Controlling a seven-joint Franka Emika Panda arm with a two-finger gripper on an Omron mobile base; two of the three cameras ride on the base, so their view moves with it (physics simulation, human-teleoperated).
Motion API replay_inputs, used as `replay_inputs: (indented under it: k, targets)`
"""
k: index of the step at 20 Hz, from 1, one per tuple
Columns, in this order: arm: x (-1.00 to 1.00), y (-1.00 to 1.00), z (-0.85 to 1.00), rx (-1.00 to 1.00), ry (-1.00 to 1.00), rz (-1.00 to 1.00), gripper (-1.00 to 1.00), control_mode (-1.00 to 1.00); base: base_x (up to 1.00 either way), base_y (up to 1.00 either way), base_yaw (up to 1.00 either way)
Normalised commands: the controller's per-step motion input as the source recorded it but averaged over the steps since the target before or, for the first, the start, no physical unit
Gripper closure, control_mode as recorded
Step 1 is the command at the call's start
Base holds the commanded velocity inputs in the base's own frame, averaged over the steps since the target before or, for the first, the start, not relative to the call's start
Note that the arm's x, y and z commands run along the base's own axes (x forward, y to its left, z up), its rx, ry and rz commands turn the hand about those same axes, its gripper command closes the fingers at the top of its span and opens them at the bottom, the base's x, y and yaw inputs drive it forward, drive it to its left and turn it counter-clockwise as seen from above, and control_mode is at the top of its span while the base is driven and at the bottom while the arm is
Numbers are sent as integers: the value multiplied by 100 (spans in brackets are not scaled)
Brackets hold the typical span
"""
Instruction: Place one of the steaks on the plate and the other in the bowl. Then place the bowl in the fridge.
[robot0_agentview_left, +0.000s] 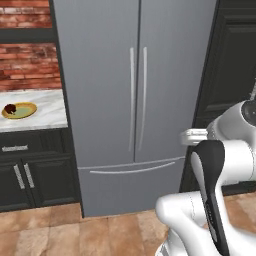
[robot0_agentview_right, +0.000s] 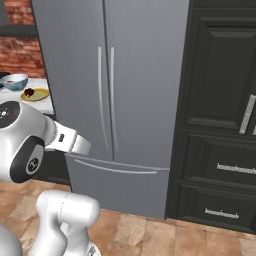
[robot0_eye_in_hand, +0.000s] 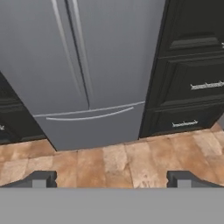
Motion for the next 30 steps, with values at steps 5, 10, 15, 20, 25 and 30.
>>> replay_inputs:
  k: [5, 10, 15, 20, 25, 30]
  targets:
    - [72, 0, 0, 0, 0, 10, -100, -100, 0, 0, 0]
    - [75, 19, 0, 0, 0, 6, -100, -100, 0, 0, 0]
    - [88, 9, 0, 0, 0, 2, -100, -100, 0, 0, 0]
    - [87, 0, 0, 0, 0, 0, -100, -100, 0, 0, 0]
    - [80, 0, -2, 0, 0, 0, -100, -100, 0, 0, 0]
    - [70, 0, -25, 2, 0, 5, -100, -100, 0, 0, 0]
